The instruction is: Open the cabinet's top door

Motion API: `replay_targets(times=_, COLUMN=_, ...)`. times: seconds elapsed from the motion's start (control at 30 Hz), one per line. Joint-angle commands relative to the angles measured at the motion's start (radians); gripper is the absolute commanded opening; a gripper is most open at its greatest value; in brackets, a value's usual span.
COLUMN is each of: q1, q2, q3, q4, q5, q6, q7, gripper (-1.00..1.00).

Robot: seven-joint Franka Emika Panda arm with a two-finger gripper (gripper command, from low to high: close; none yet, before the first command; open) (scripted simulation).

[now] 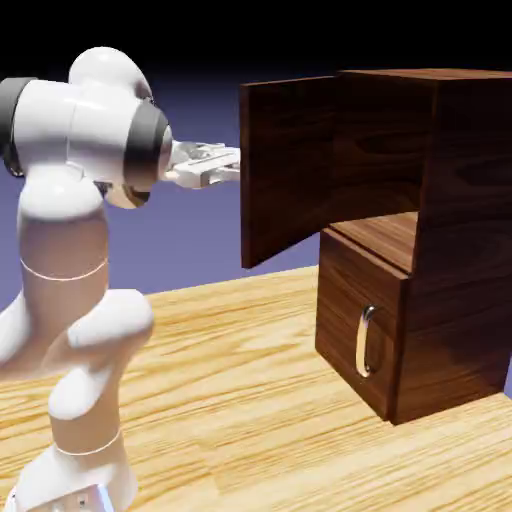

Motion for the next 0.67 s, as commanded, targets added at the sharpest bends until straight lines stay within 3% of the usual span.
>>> replay_targets(times=0.0, q1=0.004, q2=0.036, q3=-0.004, q4=0.031, q5=0.028, q6=-0.009, q7=0.008, gripper=-1.0)
replay_targets(times=0.6, q1=-0.062, q2=0.634, q3=-0.067, q4=0.628, q5=0.404, q6=-0.169, q7=-0.032, gripper=-1.0)
replay_targets(times=0.63, q1=-0.062, q2=0.634, q3=-0.067, q4=0.628, q5=0.404, q6=-0.169, q7=-0.032, gripper=1.0)
